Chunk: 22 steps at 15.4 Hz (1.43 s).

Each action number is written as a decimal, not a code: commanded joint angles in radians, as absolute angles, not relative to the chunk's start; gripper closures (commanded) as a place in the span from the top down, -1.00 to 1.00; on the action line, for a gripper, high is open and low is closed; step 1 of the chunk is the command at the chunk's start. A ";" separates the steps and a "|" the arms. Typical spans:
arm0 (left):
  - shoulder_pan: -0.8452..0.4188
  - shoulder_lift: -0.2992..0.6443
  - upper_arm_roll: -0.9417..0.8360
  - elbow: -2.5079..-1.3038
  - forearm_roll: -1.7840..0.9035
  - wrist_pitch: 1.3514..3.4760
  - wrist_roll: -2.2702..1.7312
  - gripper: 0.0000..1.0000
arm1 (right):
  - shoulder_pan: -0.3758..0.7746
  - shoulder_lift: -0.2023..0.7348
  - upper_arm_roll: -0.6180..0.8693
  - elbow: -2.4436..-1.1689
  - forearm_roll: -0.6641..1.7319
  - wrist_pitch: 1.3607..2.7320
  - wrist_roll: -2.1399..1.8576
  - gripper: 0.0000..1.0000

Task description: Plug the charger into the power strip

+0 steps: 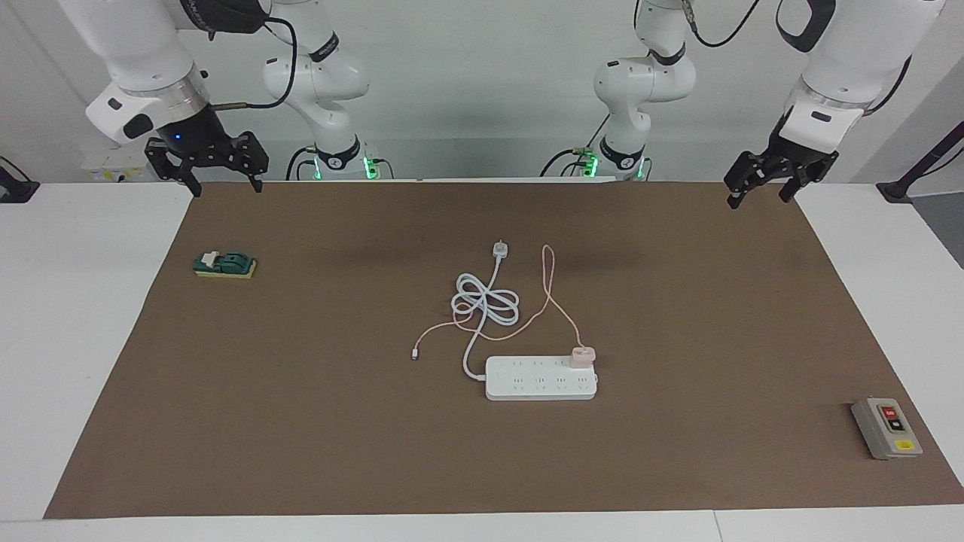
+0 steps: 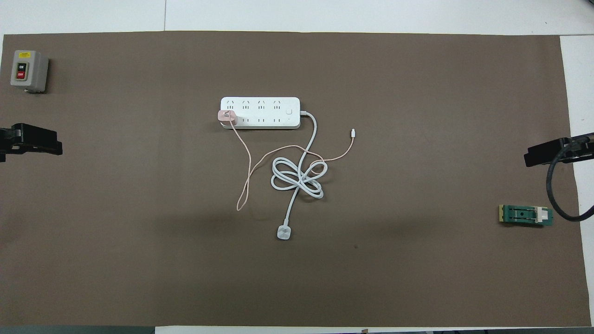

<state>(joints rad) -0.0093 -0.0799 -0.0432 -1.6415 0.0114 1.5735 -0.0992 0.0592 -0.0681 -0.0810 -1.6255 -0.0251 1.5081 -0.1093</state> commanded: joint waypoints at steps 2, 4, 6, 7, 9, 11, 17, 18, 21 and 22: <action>-0.038 -0.132 -0.032 -1.673 -0.002 1.545 -0.097 1.00 | 0.054 -0.092 -0.075 -1.652 -0.023 1.508 -0.109 1.00; -0.038 -0.138 -0.032 -1.683 -0.002 1.554 -0.115 1.00 | 0.054 -0.092 -0.074 -1.652 -0.025 1.509 -0.109 1.00; -0.038 -0.137 -0.034 -1.681 -0.002 1.560 -0.098 1.00 | 0.054 -0.092 -0.074 -1.652 -0.023 1.508 -0.109 1.00; -0.038 -0.137 -0.034 -1.681 -0.002 1.559 -0.094 1.00 | 0.054 -0.092 -0.074 -1.652 -0.025 1.509 -0.109 1.00; -0.038 -0.137 -0.034 -1.684 -0.002 1.557 -0.016 1.00 | 0.054 -0.092 -0.075 -1.652 -0.025 1.509 -0.109 1.00; -0.038 -0.138 -0.034 -1.683 -0.003 1.554 0.031 1.00 | 0.054 -0.092 -0.075 -1.652 -0.025 1.509 -0.109 1.00; -0.037 -0.137 -0.034 -1.678 -0.014 1.526 0.018 1.00 | 0.054 -0.092 -0.075 -1.652 -0.023 1.508 -0.110 1.00; -0.037 -0.135 -0.034 -1.677 -0.031 1.511 0.011 1.00 | 0.054 -0.092 -0.074 -1.652 -0.023 1.506 -0.110 1.00; -0.037 -0.135 -0.034 -1.671 -0.046 1.502 -0.050 1.00 | 0.054 -0.092 -0.075 -1.652 -0.025 1.508 -0.110 1.00; -0.037 -0.135 -0.034 -1.671 -0.045 1.493 -0.051 1.00 | 0.054 -0.092 -0.075 -1.652 -0.025 1.509 -0.110 1.00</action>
